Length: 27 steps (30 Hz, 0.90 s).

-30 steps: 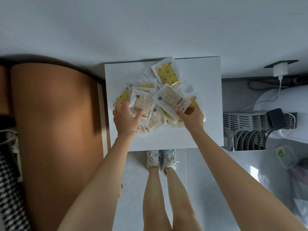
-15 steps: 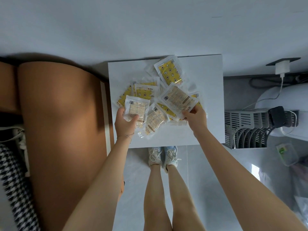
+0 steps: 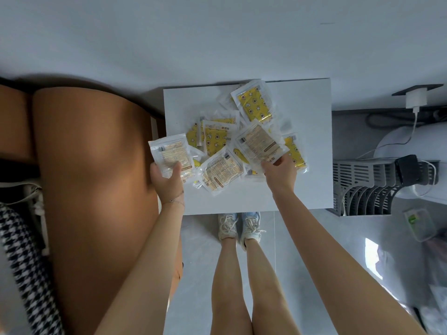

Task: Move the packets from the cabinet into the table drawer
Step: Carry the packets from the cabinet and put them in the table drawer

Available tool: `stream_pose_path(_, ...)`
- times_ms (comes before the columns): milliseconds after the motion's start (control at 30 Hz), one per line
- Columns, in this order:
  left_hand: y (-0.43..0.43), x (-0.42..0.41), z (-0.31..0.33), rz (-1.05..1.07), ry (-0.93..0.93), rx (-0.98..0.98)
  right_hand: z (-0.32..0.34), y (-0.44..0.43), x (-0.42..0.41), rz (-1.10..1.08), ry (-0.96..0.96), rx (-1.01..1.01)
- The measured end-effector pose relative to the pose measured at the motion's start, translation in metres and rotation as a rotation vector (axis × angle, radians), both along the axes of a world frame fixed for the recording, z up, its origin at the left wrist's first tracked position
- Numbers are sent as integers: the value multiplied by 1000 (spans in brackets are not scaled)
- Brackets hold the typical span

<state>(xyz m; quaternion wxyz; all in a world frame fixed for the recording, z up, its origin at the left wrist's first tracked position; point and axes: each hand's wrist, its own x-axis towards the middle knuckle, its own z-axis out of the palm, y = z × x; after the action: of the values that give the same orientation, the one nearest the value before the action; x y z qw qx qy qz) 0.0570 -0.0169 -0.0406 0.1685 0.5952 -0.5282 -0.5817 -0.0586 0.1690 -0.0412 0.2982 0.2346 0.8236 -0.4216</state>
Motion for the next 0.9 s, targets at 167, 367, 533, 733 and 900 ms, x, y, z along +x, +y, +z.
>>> stream_pose_path(167, -13, 6, 6, 83, 67, 47, -4, -11, -8, -6, -35, 49)
stream_pose_path(367, -23, 9, 10, 189, 149, 160, -3, -7, -8, 12, -45, 104)
stream_pose_path(533, -27, 6, 8, 203, 268, 224, 1, 0, -4, 36, -110, 90)
stream_pose_path(733, -7, -3, 3, -51, 232, 343, 4, -11, 2, -46, -92, 38)
stream_pose_path(900, 1, -4, 0, -56, 202, 391, 5, -14, 3, -84, -63, 46)
